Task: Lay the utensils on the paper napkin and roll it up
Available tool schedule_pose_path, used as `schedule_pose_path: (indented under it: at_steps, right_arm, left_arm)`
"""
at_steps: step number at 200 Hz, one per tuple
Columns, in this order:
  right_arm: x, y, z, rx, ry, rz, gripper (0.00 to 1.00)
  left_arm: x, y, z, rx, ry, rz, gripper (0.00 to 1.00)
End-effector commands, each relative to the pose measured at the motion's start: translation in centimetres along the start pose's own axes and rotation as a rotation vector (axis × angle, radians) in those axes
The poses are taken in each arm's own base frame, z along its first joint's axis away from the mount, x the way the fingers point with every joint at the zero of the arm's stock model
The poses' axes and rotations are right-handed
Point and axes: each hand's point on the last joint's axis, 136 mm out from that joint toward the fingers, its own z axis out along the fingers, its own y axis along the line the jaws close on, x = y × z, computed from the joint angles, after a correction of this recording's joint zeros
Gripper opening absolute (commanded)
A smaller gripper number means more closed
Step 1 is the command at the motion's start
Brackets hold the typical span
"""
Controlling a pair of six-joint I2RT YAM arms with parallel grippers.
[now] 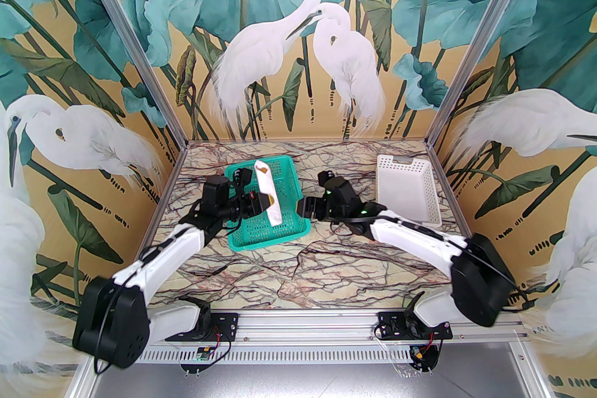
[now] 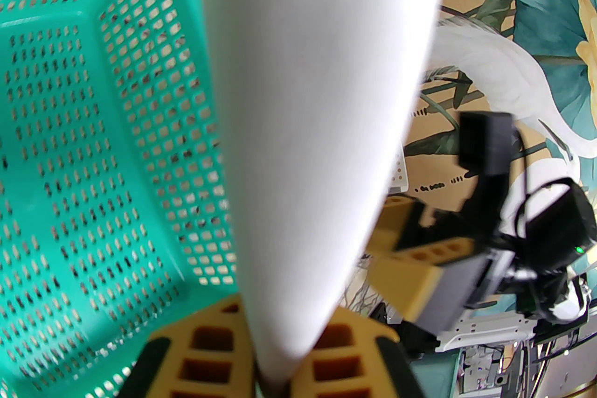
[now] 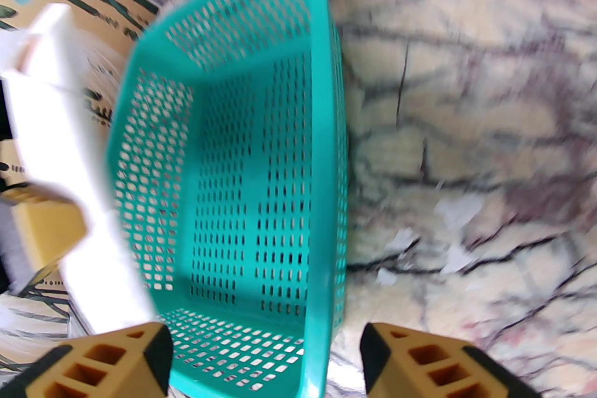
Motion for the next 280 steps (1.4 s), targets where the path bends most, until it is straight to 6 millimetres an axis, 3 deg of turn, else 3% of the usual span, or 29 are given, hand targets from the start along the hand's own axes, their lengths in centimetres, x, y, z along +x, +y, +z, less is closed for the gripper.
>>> schedule_pose_path:
  at_steps: [1, 67, 168, 280]
  right_arm:
    - [-1.8, -0.4, -2.1, 0.027, -0.064, -0.036, 0.76]
    - [-3.6, -2.4, -6.6, 0.073, -0.185, -0.037, 0.88]
    - [-4.0, -6.4, -8.1, 0.139, -0.236, -0.001, 0.90]
    - [-3.8, -8.4, -9.2, 0.158, -0.261, 0.033, 0.89]
  left_arm:
    - [0.0, 0.8, 1.2, -0.006, 0.052, 0.010, 0.00]
    - [-0.6, 5.0, 5.7, -0.070, 0.109, -0.102, 0.00]
    - [0.4, 9.4, 9.8, -0.179, 0.178, -0.204, 0.00]
    - [2.2, 9.2, 13.8, -0.167, 0.248, -0.226, 0.00]
